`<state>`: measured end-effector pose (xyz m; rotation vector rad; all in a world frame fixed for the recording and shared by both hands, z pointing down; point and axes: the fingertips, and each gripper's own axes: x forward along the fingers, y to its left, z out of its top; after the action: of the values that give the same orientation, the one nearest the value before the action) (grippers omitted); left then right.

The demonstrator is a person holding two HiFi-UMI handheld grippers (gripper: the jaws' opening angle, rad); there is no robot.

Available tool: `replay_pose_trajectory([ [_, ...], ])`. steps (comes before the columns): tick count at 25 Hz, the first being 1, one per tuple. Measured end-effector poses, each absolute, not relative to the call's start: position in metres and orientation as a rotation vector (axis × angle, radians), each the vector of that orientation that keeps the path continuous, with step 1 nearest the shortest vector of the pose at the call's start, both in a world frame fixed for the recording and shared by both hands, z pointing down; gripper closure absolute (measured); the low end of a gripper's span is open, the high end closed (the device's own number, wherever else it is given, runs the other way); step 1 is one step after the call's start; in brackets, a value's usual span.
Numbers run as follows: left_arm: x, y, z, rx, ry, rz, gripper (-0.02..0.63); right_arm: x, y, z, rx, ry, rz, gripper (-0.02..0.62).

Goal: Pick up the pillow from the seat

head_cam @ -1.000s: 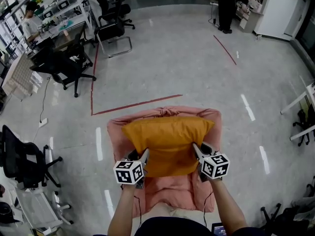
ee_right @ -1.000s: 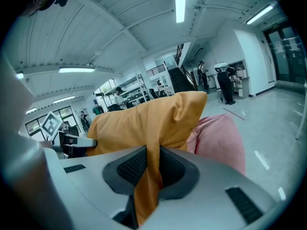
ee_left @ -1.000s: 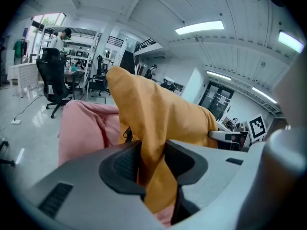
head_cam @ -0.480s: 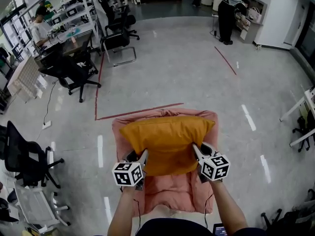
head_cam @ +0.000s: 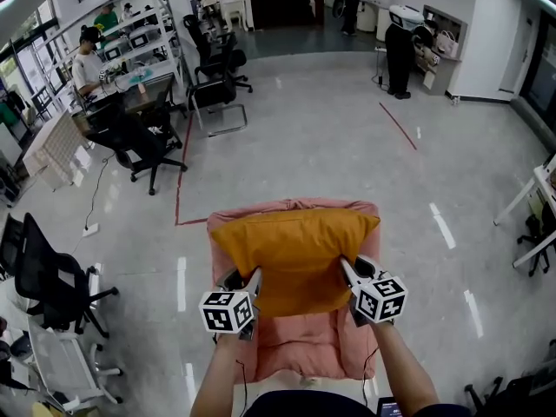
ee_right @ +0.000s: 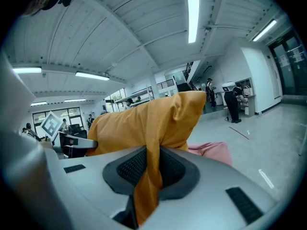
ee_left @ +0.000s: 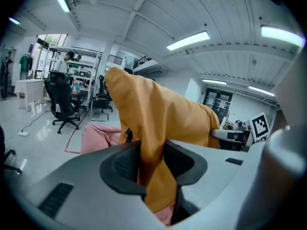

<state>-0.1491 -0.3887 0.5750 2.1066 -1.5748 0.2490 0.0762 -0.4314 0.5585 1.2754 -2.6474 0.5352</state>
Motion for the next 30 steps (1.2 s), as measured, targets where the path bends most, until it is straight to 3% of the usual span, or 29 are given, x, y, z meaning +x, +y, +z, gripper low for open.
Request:
replay_pose_trajectory([
  [30,-0.109,-0.307,0.520,2.165,-1.651,0.186,0.460,0.116,-0.359,0.508,1.278,-2.716,0.451,0.517],
])
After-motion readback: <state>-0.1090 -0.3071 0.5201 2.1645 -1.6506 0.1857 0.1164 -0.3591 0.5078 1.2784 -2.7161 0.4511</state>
